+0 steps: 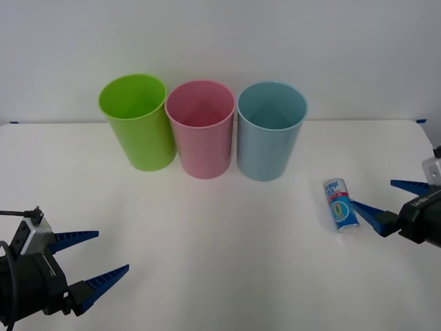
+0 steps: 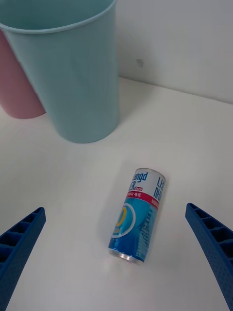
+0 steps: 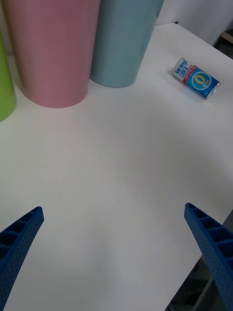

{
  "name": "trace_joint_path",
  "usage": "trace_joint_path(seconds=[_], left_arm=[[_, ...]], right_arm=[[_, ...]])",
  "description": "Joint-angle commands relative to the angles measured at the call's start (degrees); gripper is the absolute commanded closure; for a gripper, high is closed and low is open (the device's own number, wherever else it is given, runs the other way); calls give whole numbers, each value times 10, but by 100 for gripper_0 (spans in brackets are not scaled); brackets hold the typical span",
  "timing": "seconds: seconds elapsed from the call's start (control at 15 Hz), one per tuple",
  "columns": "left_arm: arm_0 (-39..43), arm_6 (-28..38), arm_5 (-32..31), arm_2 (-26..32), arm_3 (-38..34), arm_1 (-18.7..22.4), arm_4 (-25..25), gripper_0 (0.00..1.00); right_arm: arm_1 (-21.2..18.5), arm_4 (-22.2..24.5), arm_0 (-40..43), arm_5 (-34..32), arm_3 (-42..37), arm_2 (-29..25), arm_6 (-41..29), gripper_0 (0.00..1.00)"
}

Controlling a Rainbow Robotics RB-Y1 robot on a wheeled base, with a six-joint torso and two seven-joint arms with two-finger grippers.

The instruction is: Put cans in the blue bin and PET bottles in the pink bin and trash in the green bin.

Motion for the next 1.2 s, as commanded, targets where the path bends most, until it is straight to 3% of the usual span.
trace_joint_path(seconds=[0.07, 0.67, 1.2], left_arm=[[0, 0, 0, 0, 0, 0, 0, 1], [0, 0, 0, 0, 0, 0, 0, 1], [0, 0, 0, 0, 0, 0, 0, 0]], right_arm=[[5, 56, -18, -2, 9, 22, -45, 0], [45, 202, -84, -3, 64, 75, -80, 0], [82, 286, -120, -5, 122, 85, -95, 0]])
